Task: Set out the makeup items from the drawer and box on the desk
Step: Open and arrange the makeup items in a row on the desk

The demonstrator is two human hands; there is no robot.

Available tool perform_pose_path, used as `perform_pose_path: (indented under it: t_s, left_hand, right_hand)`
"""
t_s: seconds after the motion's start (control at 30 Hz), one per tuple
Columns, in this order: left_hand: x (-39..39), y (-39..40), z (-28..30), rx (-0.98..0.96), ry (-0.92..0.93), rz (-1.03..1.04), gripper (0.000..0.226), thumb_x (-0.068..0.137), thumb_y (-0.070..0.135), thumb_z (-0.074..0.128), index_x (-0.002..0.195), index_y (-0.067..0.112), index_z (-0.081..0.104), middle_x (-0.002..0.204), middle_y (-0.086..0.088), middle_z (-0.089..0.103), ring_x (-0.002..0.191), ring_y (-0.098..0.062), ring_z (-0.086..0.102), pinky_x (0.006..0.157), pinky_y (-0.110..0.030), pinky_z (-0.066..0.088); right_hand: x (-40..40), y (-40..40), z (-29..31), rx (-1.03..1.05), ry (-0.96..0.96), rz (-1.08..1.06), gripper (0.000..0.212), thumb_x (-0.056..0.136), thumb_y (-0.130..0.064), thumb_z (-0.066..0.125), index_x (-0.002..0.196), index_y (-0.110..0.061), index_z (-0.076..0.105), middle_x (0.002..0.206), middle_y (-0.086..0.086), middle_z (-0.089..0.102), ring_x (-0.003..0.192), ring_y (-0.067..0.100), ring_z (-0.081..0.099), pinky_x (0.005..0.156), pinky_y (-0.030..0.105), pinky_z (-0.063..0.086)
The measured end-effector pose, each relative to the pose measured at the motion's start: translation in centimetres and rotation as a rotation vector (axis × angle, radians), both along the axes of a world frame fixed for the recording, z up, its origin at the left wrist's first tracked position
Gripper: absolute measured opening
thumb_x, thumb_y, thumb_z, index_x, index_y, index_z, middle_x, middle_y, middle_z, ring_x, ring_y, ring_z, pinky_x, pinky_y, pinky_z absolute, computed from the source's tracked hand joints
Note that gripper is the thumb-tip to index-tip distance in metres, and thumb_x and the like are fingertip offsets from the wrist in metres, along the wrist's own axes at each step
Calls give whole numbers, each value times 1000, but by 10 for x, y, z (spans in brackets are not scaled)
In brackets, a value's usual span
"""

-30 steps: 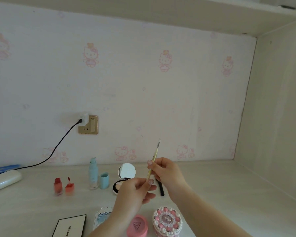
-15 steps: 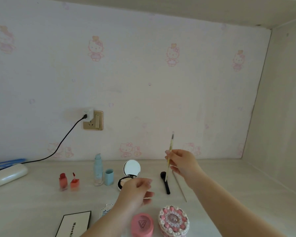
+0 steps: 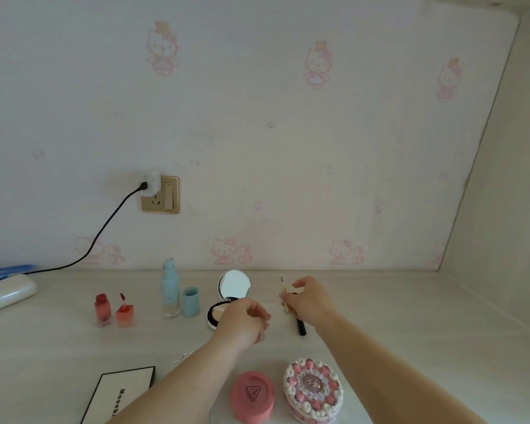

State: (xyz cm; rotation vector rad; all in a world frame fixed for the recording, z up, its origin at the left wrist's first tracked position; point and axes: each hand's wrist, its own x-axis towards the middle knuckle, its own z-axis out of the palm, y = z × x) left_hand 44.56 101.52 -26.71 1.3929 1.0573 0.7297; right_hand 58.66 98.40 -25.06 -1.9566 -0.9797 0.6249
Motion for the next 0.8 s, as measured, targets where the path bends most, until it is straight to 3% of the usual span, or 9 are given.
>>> perform_pose_path:
  t_s: [0.13, 0.2, 0.27, 0.33, 0.4, 0.47, 0.63, 0.8]
  left_hand:
    - [8, 15, -14, 62, 139, -83, 31, 81, -12, 44, 84, 6, 68, 74, -3, 61, 68, -18, 58, 61, -28, 48]
    - [9, 17, -21, 182, 279, -157, 28, 83, -4, 51, 101, 7, 69, 80, 1, 64, 69, -15, 60, 60, -21, 45]
    - [9, 16, -24, 301, 431, -199, 27, 85, 7, 55, 108, 14, 69, 97, 1, 68, 86, -17, 65, 66, -19, 46]
    - [11, 17, -25, 351, 485, -213, 29, 86, 11, 56, 111, 17, 68, 108, -2, 69, 100, -19, 65, 78, -21, 47]
    - [12, 20, -23, 396, 558, -217, 31, 85, 13, 60, 114, 19, 67, 111, -2, 70, 105, -19, 63, 85, -24, 47]
    - [14, 23, -24, 431, 609, -228, 32, 84, 16, 63, 115, 20, 67, 110, -1, 70, 105, -19, 64, 87, -26, 48]
    - [18, 28, -30, 530, 709, -212, 27, 84, 22, 64, 111, 23, 69, 109, -1, 69, 104, -20, 63, 83, -26, 48]
    - [22, 28, -32, 613, 777, -219, 26, 83, 25, 63, 108, 23, 70, 111, -4, 68, 105, -21, 61, 79, -27, 47]
  right_hand:
    - [0, 8, -13, -67, -64, -10, 46, 83, -34, 67, 119, -15, 45, 99, 4, 67, 101, 21, 63, 90, 40, 52]
    - [1, 9, -19, -115, -171, 10, 48, 82, -36, 66, 121, -15, 46, 94, 2, 64, 111, 22, 57, 100, 39, 45]
    - [0, 8, -24, -156, -275, 36, 48, 84, -34, 63, 124, -13, 45, 91, -1, 61, 115, 20, 54, 101, 32, 40]
    - [-2, 8, -26, -193, -380, 69, 48, 86, -31, 62, 126, -12, 43, 106, 6, 63, 119, 22, 51, 97, 30, 39]
    - [-6, 10, -25, -234, -495, 116, 48, 86, -30, 61, 127, -12, 42, 114, 9, 62, 114, 25, 55, 97, 31, 40]
    - [-8, 12, -26, -275, -565, 156, 47, 87, -28, 60, 127, -12, 40, 118, 11, 59, 108, 28, 58, 88, 33, 44]
    - [-10, 15, -31, -302, -694, 204, 44, 88, -22, 58, 125, -9, 39, 117, 13, 57, 102, 30, 61, 78, 35, 49]
    - [-12, 16, -34, -302, -722, 219, 43, 86, -16, 55, 124, -8, 38, 115, 15, 55, 96, 32, 62, 68, 32, 45]
